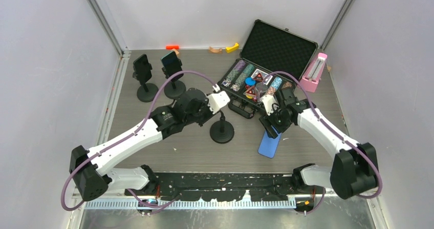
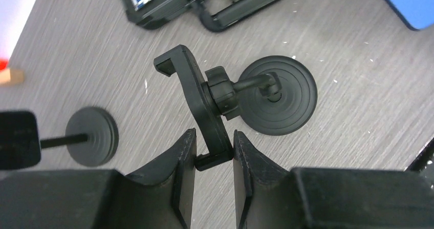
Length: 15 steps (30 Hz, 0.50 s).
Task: Place the phone on the phone stand
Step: Adjust the phone stand at the center of the board.
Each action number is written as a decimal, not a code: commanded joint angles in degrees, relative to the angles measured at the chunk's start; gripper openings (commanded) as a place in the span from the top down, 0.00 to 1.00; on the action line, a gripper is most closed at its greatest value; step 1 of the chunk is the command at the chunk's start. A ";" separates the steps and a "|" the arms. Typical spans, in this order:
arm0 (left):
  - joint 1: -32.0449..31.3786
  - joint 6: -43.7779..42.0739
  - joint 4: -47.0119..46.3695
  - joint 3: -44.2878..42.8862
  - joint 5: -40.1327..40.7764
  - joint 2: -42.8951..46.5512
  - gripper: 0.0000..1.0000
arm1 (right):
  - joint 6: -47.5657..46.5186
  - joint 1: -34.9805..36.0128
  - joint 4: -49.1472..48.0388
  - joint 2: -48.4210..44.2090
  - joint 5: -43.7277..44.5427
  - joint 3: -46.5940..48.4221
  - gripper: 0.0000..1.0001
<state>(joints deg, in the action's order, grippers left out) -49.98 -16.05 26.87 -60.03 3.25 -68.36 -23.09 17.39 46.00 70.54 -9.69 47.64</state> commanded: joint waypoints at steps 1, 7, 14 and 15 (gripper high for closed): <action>0.49 7.18 1.82 -4.90 9.97 -0.57 1.00 | 0.32 0.01 -1.93 3.84 2.13 1.23 0.34; -0.23 11.77 2.78 -6.12 7.46 -3.01 0.91 | 0.02 0.02 -3.88 5.17 3.94 0.28 0.34; -0.62 15.75 3.10 -5.60 -0.23 -2.74 0.65 | -0.91 0.02 -2.34 3.54 6.50 -0.40 0.34; -0.63 17.58 2.91 -5.39 -1.76 -2.18 0.63 | -1.06 0.02 -2.24 3.33 6.69 -0.46 0.34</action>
<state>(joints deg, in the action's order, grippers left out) -50.02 -3.51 30.39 -64.42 8.19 -71.66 -23.20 17.39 43.79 75.88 -5.17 47.57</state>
